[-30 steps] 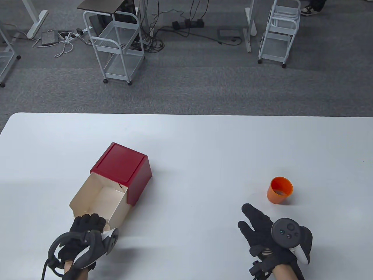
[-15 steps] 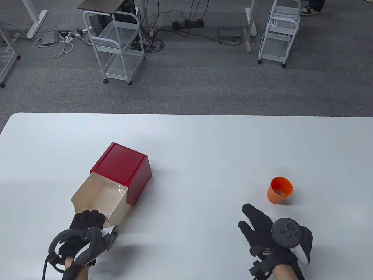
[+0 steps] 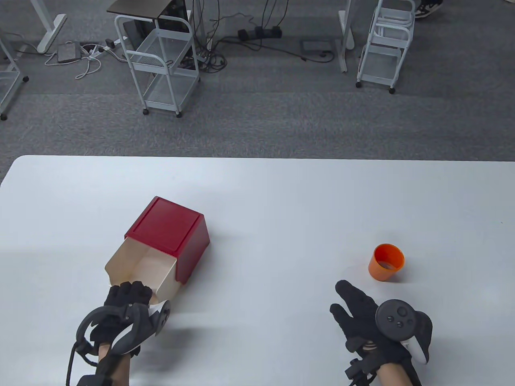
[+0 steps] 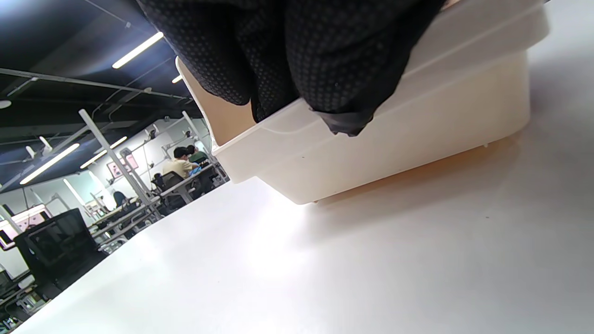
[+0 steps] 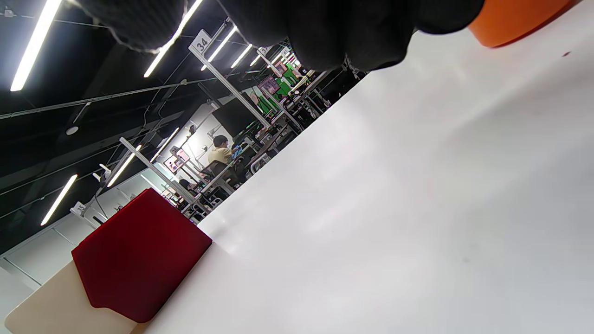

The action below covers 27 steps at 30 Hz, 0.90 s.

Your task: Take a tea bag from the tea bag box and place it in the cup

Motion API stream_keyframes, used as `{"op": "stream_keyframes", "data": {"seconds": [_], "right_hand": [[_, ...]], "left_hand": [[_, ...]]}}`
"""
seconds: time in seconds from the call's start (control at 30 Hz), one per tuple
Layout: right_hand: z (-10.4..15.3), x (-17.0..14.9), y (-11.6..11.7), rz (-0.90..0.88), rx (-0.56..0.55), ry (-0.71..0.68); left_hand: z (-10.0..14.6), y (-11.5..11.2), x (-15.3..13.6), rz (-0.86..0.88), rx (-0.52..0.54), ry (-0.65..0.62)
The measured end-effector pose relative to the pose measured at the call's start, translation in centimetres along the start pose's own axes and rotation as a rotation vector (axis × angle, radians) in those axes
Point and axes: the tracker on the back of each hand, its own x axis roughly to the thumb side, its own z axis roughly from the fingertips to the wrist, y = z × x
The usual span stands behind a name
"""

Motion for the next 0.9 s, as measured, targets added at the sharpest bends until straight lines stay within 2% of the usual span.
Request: {"op": "stream_keyframes", "data": {"seconds": [0.9], "right_hand": [[-0.2,-0.2,-0.1,0.011,0.002,0.011]], "left_hand": [[-2.9,0.7,1.2,0.056,0.016,0.065]]}}
